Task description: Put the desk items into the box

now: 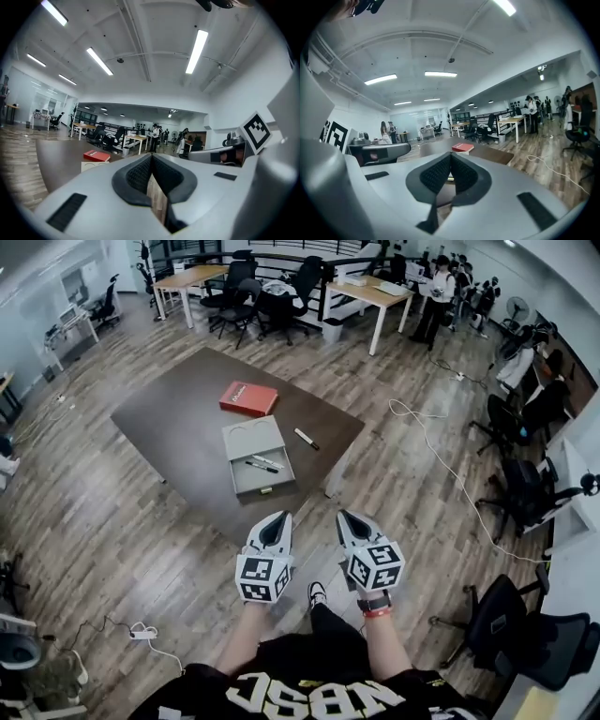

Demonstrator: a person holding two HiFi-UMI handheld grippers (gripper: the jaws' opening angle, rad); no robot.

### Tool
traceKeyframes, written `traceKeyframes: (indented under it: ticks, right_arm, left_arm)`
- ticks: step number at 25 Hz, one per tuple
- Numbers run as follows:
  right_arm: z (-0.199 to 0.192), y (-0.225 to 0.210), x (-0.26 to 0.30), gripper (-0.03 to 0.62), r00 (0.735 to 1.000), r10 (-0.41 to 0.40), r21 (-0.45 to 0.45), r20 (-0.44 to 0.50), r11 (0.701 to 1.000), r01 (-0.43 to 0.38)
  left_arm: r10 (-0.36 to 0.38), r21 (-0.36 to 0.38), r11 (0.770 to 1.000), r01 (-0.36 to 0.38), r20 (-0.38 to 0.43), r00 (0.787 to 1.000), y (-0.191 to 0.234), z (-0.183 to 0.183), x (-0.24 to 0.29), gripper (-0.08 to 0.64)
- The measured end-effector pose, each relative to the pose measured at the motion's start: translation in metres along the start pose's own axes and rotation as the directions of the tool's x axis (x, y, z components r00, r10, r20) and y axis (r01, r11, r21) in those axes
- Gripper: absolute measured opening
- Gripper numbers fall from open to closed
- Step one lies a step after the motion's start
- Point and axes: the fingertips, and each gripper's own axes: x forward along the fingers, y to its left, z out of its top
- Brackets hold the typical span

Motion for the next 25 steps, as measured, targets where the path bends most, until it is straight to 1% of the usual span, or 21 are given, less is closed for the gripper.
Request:
traceKeyframes:
  ticks: [5,9,14,17,20,23,25]
  right_arm:
    - [0.044,-0.014,0.061,0.009,0.993,0.12,-0.034,0.019,0.992,-0.119]
    - [0.062,-0.025,0.098,0.009,0.982,0.187,-0.04,0.02,0.982,-0.186]
    - [0.066,-0.042,0.132,0.009,0.968,0.251,-0.03,0.004,0.968,-0.25]
    - [0.068,-0.047,0.149,0.009,0.955,0.297,-0.022,-0.007,0.955,-0.297]
    - [0.069,-0.052,0.166,0.009,0.942,0.334,-0.018,-0.011,0.942,-0.334]
    - [0.067,-0.055,0.184,0.009,0.935,0.354,0.004,-0.028,0.935,-0.354]
    - [0.062,-0.048,0.195,0.009,0.928,0.37,0.01,-0.049,0.929,-0.37]
  left_arm:
    - [0.084,0.029,0.996,-0.085,0.049,0.995,0.027,0.032,0.049,0.014]
    - [0.139,0.042,0.989,-0.141,0.065,0.988,0.044,0.045,0.08,0.014]
    - [0.206,0.045,0.977,-0.209,0.06,0.977,0.06,0.042,0.106,0.014]
    - [0.249,0.035,0.967,-0.251,0.061,0.967,0.068,0.041,0.117,0.014]
    - [0.289,0.04,0.956,-0.291,0.05,0.956,0.075,0.035,0.127,0.014]
    - [0.322,0.041,0.946,-0.323,0.035,0.946,0.085,0.034,0.129,0.014]
    - [0.35,0.036,0.936,-0.351,0.032,0.936,0.097,0.034,0.123,0.014]
